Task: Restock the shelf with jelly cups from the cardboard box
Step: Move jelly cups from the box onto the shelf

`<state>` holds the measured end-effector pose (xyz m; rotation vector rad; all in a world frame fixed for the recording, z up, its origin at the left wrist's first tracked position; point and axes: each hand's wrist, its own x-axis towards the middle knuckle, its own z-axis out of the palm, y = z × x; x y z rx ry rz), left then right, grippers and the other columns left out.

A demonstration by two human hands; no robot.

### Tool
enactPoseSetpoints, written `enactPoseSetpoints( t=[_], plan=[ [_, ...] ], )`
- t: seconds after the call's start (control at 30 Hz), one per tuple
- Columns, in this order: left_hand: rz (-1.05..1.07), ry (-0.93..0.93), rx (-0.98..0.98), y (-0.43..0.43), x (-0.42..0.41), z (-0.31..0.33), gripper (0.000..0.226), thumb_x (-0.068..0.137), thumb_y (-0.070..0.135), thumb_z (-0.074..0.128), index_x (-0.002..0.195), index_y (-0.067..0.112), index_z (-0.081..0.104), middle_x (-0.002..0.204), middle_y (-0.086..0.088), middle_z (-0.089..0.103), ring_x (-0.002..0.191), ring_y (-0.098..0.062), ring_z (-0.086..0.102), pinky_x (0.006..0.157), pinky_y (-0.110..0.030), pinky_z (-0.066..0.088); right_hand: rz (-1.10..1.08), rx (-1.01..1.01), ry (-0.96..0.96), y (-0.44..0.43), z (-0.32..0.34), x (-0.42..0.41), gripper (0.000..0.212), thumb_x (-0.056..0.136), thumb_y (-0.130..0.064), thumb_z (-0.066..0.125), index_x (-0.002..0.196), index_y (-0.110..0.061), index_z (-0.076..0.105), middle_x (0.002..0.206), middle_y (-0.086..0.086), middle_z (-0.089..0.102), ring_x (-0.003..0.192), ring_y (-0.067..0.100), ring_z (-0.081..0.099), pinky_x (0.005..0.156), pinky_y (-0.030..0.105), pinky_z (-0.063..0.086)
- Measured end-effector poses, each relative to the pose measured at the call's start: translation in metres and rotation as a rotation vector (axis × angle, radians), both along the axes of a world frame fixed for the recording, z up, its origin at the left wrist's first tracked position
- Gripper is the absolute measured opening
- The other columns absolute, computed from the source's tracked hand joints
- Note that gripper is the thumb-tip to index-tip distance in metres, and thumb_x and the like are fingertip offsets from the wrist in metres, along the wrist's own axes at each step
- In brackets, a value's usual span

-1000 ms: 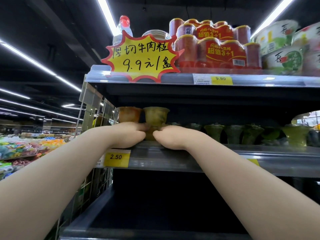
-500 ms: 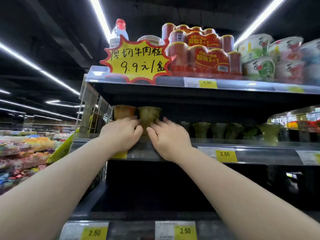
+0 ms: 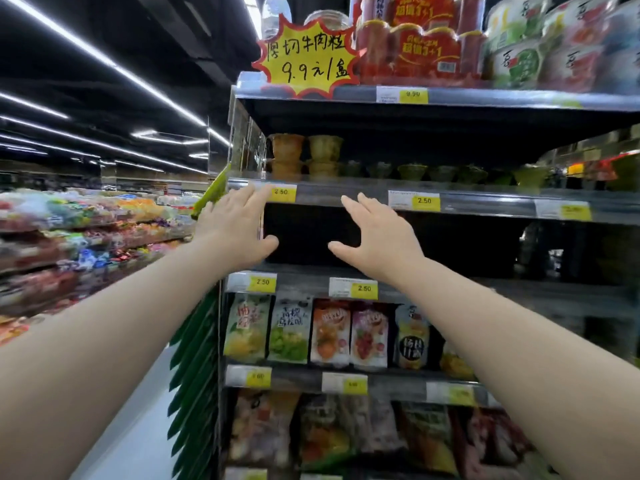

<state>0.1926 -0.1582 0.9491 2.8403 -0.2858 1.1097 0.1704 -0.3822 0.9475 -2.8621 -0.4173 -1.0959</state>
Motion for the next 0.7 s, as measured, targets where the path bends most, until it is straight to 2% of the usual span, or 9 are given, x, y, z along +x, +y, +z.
enactPoseSetpoints(
  t=[0.13,0.27,0.4,0.7],
  plan=[
    [0.046,0.089,0.003,0.013,-0.057,-0.044,0.087,0.087,0.053,0.053,0.153,0.023,0.007,0.161,-0.004,0.008,0.147,-0.025,0.012,0.117,-0.050,0.019,0.054,0.017,0.061,0.006,-0.037,-0.050,0.084,0.088,-0.059,0.053,0.153,-0.024,0.014,0.160,0.002,0.016,0.147,0.021,0.014,0.117,0.039,0.021],
    [0.044,0.168,-0.011,0.023,-0.106,-0.093,0.083,0.089,0.052,0.051,0.154,0.022,0.009,0.161,-0.002,0.007,0.148,-0.021,0.010,0.119,-0.045,0.017,0.103,0.063,0.150,0.018,-0.083,-0.087,0.086,0.086,-0.062,0.054,0.153,-0.028,0.013,0.160,0.000,0.016,0.147,0.019,0.013,0.118,0.038,0.022],
    [0.034,0.298,-0.063,0.037,-0.137,-0.140,0.082,0.089,0.051,0.052,0.154,0.023,0.010,0.161,0.001,0.006,0.148,-0.019,0.010,0.118,-0.046,0.019,0.103,0.077,0.241,0.036,-0.134,-0.111,0.086,0.084,-0.063,0.055,0.153,-0.030,0.014,0.160,-0.001,0.018,0.146,0.017,0.016,0.115,0.038,0.023],
    [0.030,0.527,-0.080,0.095,-0.130,-0.255,0.082,0.088,0.050,0.055,0.153,0.023,0.013,0.161,0.000,0.010,0.146,-0.019,0.016,0.115,-0.041,0.026,0.029,0.182,0.522,0.082,-0.261,-0.117,0.085,0.084,-0.063,0.056,0.152,-0.034,0.015,0.160,-0.004,0.017,0.146,0.016,0.017,0.114,0.039,0.026]
  ],
)
